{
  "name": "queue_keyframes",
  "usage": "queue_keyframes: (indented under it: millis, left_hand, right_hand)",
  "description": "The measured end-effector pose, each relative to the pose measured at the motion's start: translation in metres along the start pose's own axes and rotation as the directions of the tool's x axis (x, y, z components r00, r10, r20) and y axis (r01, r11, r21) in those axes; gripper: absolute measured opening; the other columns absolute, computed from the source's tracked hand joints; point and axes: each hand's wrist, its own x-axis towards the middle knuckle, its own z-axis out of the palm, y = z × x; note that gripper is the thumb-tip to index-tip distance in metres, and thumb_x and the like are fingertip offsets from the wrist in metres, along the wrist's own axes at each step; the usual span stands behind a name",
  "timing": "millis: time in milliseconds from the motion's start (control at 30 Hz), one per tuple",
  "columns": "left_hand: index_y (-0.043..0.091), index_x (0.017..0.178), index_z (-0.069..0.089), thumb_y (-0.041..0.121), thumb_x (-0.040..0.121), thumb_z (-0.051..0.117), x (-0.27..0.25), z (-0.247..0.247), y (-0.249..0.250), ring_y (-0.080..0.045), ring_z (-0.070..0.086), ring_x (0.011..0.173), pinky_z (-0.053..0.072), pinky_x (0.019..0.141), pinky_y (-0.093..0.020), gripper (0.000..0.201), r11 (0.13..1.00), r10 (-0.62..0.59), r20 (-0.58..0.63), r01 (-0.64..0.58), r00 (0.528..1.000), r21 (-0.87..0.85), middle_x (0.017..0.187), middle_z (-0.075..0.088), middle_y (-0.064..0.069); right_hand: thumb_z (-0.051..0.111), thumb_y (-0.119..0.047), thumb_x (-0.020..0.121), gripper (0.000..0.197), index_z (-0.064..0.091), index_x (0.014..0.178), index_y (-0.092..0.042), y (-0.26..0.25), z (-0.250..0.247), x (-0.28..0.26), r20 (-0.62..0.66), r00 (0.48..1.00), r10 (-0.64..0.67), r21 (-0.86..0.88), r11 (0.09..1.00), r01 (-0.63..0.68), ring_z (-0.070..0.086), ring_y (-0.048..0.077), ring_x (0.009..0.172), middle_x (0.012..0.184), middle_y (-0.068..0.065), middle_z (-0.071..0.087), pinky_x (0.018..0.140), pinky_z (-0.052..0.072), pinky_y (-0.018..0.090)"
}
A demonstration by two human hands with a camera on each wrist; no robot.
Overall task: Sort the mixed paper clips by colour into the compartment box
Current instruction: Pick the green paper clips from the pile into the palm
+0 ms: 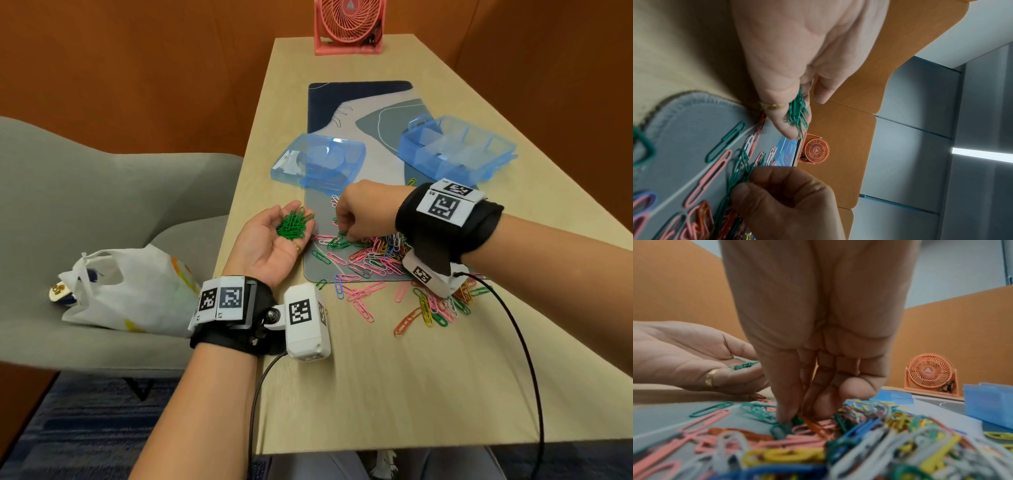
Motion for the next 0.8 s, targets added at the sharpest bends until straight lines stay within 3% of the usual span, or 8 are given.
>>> queue_keyframes:
  millis: [167, 267, 400, 533, 633, 700, 800]
  left_hand:
    - [-0.003, 0.097, 0.056, 0.016, 0.100, 0.034, 0.0007, -0.0001, -0.0005, -0.028, 0.060, 0.088, 0.055, 0.072, -0.034, 0.029, 1.000, -0.005, -0.001, 0.005, 1.000, -0.002, 0.097, 0.057, -0.019]
    - [-0.003, 0.096, 0.056, 0.016, 0.100, 0.034, 0.0007, 0.0006, -0.0006, -0.027, 0.060, 0.087, 0.056, 0.069, -0.032, 0.029, 1.000, -0.007, -0.001, 0.007, 1.000, 0.003, 0.095, 0.058, -0.019]
    - [-0.003, 0.097, 0.056, 0.016, 0.100, 0.034, 0.0001, 0.0008, -0.0007, -0.028, 0.060, 0.087, 0.053, 0.076, -0.035, 0.030, 1.000, -0.009, -0.003, 0.009, 1.000, 0.005, 0.096, 0.057, -0.020]
    - [-0.003, 0.095, 0.056, 0.016, 0.100, 0.034, 0.0002, 0.0009, -0.0007, -0.028, 0.059, 0.087, 0.049, 0.081, -0.035, 0.029, 1.000, 0.000, 0.001, 0.000, 1.000, 0.005, 0.095, 0.057, -0.019]
    - [-0.003, 0.095, 0.056, 0.015, 0.099, 0.034, 0.0009, 0.0005, -0.0009, -0.027, 0.060, 0.087, 0.054, 0.074, -0.034, 0.029, 1.000, -0.005, 0.004, 0.005, 1.000, 0.006, 0.094, 0.057, -0.019]
    - [-0.002, 0.095, 0.056, 0.016, 0.099, 0.034, 0.0012, 0.0001, -0.0009, -0.027, 0.060, 0.087, 0.055, 0.073, -0.033, 0.029, 1.000, -0.006, 0.003, 0.006, 1.000, 0.003, 0.094, 0.058, -0.019]
    - [-0.003, 0.095, 0.056, 0.015, 0.099, 0.034, 0.0009, 0.0004, -0.0006, -0.027, 0.059, 0.087, 0.052, 0.076, -0.034, 0.029, 1.000, -0.004, 0.004, 0.004, 1.000, -0.004, 0.094, 0.057, -0.019]
  right_hand:
    - [0.069, -0.011, 0.081, 0.011, 0.072, 0.091, -0.007, -0.0002, 0.0005, 0.0012, 0.010, 1.000, 0.011, -0.056, 0.998, -0.011, 0.064, 0.021, 0.087, 0.092, 0.005, 0.070, 0.072, 0.049, 0.028]
    - [0.059, -0.009, 0.084, 0.009, 0.067, 0.080, -0.009, -0.0011, 0.0020, 0.0000, 0.011, 1.000, -0.006, -0.095, 0.995, 0.007, 0.058, 0.023, 0.077, 0.080, 0.007, 0.063, 0.065, 0.047, 0.028]
    - [0.052, -0.012, 0.088, 0.014, 0.063, 0.080, -0.008, 0.0014, 0.0001, -0.0030, -0.001, 1.000, -0.013, -0.067, 0.998, 0.013, 0.050, 0.021, 0.072, 0.076, 0.006, 0.056, 0.051, 0.035, 0.020]
    - [0.058, -0.015, 0.089, 0.008, 0.063, 0.083, -0.013, 0.0029, -0.0023, -0.0025, -0.027, 0.998, -0.065, 0.045, 0.997, 0.066, 0.050, 0.016, 0.073, 0.071, -0.005, 0.054, 0.056, 0.035, 0.016]
    - [0.064, -0.013, 0.086, 0.004, 0.065, 0.085, -0.016, -0.0004, 0.0004, -0.0010, -0.008, 0.997, -0.083, 0.041, 0.996, 0.083, 0.051, 0.013, 0.074, 0.070, -0.010, 0.054, 0.061, 0.040, 0.020]
    - [0.068, -0.013, 0.084, 0.012, 0.068, 0.095, -0.017, -0.0022, 0.0030, -0.0003, 0.017, 0.997, -0.076, 0.014, 0.997, 0.075, 0.052, 0.012, 0.079, 0.075, -0.009, 0.055, 0.071, 0.044, 0.024]
    - [0.071, -0.015, 0.082, 0.022, 0.069, 0.104, -0.014, -0.0027, 0.0041, -0.0005, 0.029, 0.997, -0.066, -0.028, 0.997, 0.067, 0.053, 0.013, 0.082, 0.083, -0.005, 0.057, 0.076, 0.045, 0.026]
